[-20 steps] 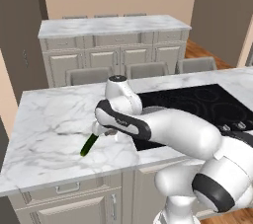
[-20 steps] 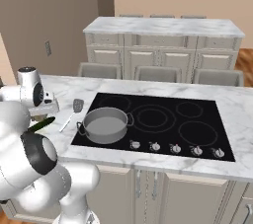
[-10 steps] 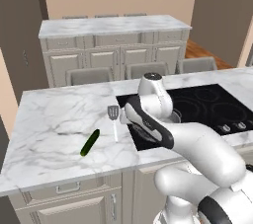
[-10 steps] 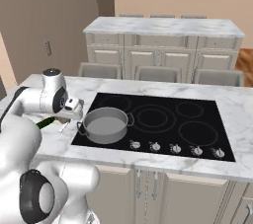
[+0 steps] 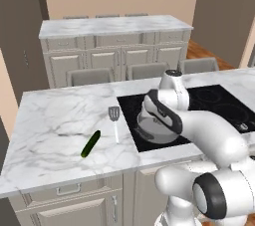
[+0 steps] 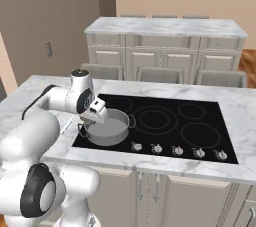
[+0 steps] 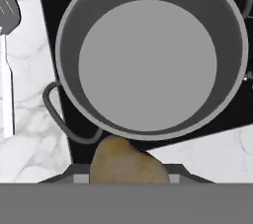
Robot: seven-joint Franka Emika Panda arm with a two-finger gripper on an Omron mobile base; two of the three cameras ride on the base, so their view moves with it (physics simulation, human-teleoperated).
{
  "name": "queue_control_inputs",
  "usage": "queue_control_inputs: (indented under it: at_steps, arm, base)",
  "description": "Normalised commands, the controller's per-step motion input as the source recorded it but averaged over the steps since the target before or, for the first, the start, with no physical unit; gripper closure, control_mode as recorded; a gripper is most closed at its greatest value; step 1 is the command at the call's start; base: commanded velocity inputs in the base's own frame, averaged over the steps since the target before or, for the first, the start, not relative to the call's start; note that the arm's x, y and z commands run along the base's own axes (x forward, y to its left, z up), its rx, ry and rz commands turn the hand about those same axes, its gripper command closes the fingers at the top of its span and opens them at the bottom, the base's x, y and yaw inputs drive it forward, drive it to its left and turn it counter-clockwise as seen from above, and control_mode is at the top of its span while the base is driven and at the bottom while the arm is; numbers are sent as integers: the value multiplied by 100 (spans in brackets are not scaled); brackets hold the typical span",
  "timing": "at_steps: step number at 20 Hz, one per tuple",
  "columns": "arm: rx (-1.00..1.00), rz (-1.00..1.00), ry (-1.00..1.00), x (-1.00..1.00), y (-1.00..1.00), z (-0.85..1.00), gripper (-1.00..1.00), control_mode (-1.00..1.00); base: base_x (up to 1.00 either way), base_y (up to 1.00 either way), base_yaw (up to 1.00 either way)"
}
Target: Put the cucumber and garlic in the pot. Retrieve the spatula and lightly stir the vegetables in the pot.
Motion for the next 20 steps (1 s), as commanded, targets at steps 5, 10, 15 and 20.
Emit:
queue_control_inputs:
  at_steps: [5,10,15,20]
  arm:
    - [-3,2,14,92,-22,-31,100,-100]
    - [1,2,16,62,-5,-66,100,-100]
    - [0,0,3,5,0,-39,100,-100]
    - [0,0,2,20,-14,-46,100,-100]
  base:
    - [0,0,0]
    - [0,0,0]
    - [0,0,0]
    - [0,0,0]
